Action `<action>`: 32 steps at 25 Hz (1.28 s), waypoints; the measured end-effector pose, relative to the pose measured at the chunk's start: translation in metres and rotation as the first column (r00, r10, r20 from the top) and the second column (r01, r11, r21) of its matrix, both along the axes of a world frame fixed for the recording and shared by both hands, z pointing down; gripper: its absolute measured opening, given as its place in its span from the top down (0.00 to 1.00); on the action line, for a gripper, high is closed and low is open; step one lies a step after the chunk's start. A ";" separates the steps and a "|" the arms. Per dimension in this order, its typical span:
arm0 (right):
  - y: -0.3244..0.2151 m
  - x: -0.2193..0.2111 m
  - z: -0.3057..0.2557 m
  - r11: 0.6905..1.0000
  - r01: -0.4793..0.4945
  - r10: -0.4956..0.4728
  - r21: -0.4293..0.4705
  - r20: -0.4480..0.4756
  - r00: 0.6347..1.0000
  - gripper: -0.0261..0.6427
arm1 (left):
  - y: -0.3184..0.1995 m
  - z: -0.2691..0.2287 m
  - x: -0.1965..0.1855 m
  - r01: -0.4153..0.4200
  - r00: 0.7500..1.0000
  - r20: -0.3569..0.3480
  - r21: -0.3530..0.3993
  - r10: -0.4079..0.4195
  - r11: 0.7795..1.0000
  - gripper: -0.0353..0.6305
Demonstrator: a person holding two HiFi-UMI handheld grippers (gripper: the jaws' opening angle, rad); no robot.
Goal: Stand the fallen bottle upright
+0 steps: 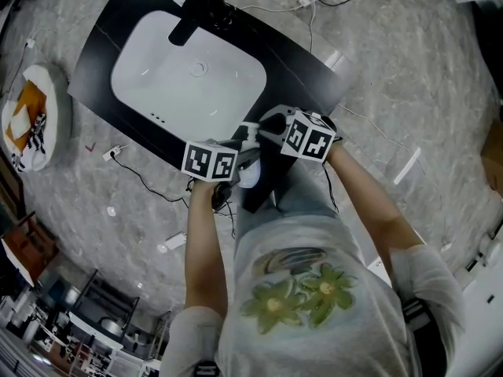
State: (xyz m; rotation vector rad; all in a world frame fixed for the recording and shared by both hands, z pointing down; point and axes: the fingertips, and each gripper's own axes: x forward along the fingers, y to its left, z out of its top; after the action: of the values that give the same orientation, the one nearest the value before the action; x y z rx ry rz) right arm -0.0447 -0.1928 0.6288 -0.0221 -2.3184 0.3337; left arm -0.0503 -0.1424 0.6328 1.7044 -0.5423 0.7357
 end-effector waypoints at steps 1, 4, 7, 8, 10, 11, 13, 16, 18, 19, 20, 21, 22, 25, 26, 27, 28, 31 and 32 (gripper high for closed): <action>0.000 0.000 0.000 1.000 -0.002 0.002 0.000 -0.001 1.000 0.86 | 0.000 0.000 0.000 0.000 1.000 -0.002 0.002 0.000 1.000 0.59; 0.002 0.001 -0.003 1.000 0.000 0.000 0.004 -0.001 1.000 0.87 | 0.002 -0.002 0.001 -0.006 1.000 -0.008 0.014 0.006 1.000 0.59; 0.005 0.001 -0.008 1.000 0.006 -0.006 0.021 0.002 1.000 0.87 | 0.005 -0.005 0.000 -0.007 1.000 -0.013 0.030 0.007 1.000 0.59; 0.005 0.000 -0.010 1.000 0.008 -0.008 0.028 0.000 1.000 0.87 | 0.005 -0.006 0.000 -0.006 1.000 -0.013 0.036 0.007 0.999 0.59; 0.006 -0.001 -0.013 0.999 0.010 -0.010 0.046 -0.004 1.000 0.87 | 0.005 -0.008 -0.001 -0.007 1.000 -0.012 0.049 0.007 0.999 0.59; 0.006 -0.002 -0.014 0.999 0.009 -0.009 0.054 -0.004 1.000 0.87 | 0.005 -0.009 -0.002 -0.008 1.000 -0.012 0.055 0.008 0.998 0.59; 0.006 -0.004 -0.019 0.998 0.004 -0.004 0.070 0.000 1.000 0.87 | 0.005 -0.012 -0.003 -0.008 1.000 -0.014 0.068 0.009 0.998 0.59; 0.007 -0.006 -0.028 0.995 -0.008 0.007 0.103 0.012 1.000 0.87 | 0.005 -0.018 -0.006 -0.006 1.000 -0.010 0.102 0.007 0.995 0.60; 0.010 -0.006 -0.034 0.991 -0.011 0.009 0.133 0.014 1.000 0.87 | 0.006 -0.021 -0.006 -0.007 1.000 -0.003 0.126 0.007 0.992 0.60; 0.011 -0.006 -0.037 0.989 -0.011 0.009 0.149 0.011 1.000 0.87 | 0.007 -0.023 -0.006 -0.006 1.000 -0.001 0.136 0.006 0.991 0.60; 0.013 -0.006 -0.039 0.987 -0.011 0.010 0.163 0.009 1.000 0.86 | 0.009 -0.025 -0.007 -0.005 1.000 0.000 0.145 0.005 0.989 0.60; 0.015 -0.006 -0.042 0.984 -0.013 0.011 0.176 0.009 1.000 0.87 | 0.010 -0.026 -0.007 -0.004 1.000 0.002 0.155 0.004 0.988 0.60; 0.016 -0.007 -0.045 0.982 -0.014 0.012 0.189 0.010 1.000 0.86 | 0.011 -0.028 -0.007 -0.004 1.000 0.003 0.166 0.003 0.986 0.60; 0.020 -0.007 -0.057 0.973 -0.021 0.018 0.230 0.018 1.000 0.86 | 0.013 -0.038 -0.007 -0.006 1.000 0.009 0.212 0.004 0.977 0.60; 0.022 -0.008 -0.062 0.970 -0.023 0.019 0.244 0.019 1.000 0.86 | 0.015 -0.041 -0.008 -0.006 1.000 0.011 0.228 0.003 0.974 0.60; 0.024 -0.009 -0.066 0.966 -0.024 0.020 0.258 0.019 1.000 0.86 | 0.016 -0.044 -0.008 -0.005 1.000 0.011 0.241 0.003 0.970 0.61; 0.026 -0.009 -0.069 0.962 -0.024 0.020 0.273 0.017 1.000 0.86 | 0.018 -0.046 -0.008 -0.005 1.000 0.011 0.254 0.002 0.967 0.61; 0.033 -0.009 -0.075 0.947 -0.021 0.020 0.322 0.006 1.000 0.86 | 0.023 -0.050 -0.008 -0.005 1.000 0.011 0.289 0.002 0.957 0.61; 0.034 -0.009 -0.077 0.941 -0.022 0.022 0.336 0.004 1.000 0.86 | 0.024 -0.052 -0.008 -0.005 1.000 0.010 0.299 0.002 0.954 0.61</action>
State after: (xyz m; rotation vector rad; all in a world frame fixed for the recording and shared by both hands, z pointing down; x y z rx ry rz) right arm -0.0532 -0.1583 0.5519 0.1738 -2.3475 -0.0558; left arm -0.0582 -0.1183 0.5811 1.9830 -0.6848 0.6907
